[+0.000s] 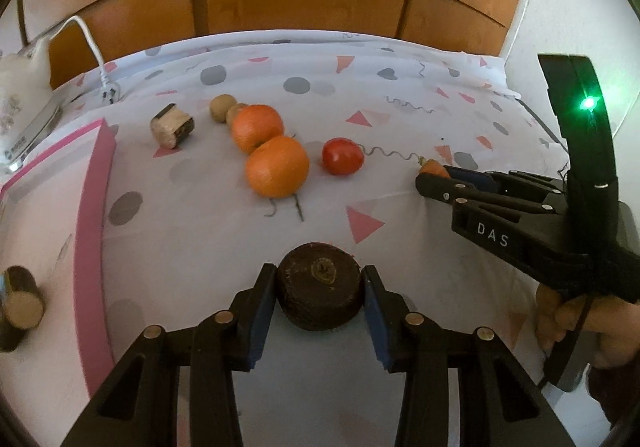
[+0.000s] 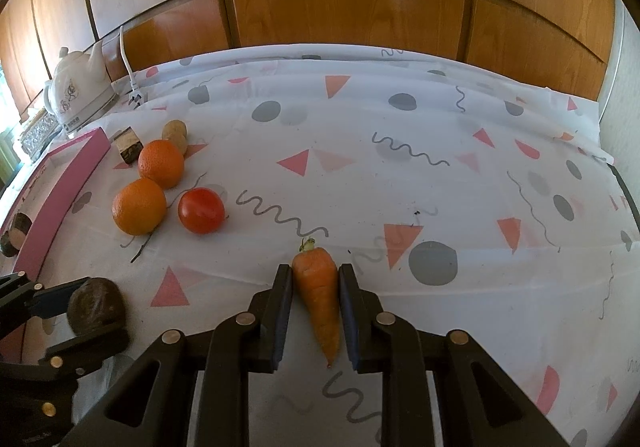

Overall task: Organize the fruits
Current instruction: 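Place the dark root in the tray with the left while the right holds the carrot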

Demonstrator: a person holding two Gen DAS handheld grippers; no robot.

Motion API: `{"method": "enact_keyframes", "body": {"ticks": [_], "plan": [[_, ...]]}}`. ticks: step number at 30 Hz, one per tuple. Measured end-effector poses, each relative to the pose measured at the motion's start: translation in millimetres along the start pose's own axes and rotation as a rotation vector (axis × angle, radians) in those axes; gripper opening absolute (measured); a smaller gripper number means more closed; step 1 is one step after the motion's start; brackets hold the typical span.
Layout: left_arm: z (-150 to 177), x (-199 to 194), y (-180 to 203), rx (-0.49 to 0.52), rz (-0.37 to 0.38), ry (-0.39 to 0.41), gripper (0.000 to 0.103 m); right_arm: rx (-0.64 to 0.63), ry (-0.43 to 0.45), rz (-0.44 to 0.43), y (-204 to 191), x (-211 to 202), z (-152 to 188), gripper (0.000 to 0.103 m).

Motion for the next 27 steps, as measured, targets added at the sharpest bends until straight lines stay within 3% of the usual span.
{"method": "enact_keyframes", "body": {"ticks": [4,13,27], "plan": [[0,-11,-11,-0.042,0.005,0.005,0.043,-0.007,-0.002,0.01,-2,0,0,0.023],[-17,-61,-55,-0.155,-0.009,0.115,0.043,-0.031,-0.01,0.039,-6,0,-1,0.023],[-51,-78,-179,-0.373,-0.25,0.211,0.043,-0.065,-0.024,0.078,-13,0,-2,0.023]]}}
Point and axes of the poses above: each gripper's, at about its wrist camera, not at the fingertips, and x roughly the way its jaws point, y to its right, z to its underside, the point moved 2 cm from there along x, roughly the way its jaws point, and after that the axes turned 13 degrees about -x, right-handed, at the moved point
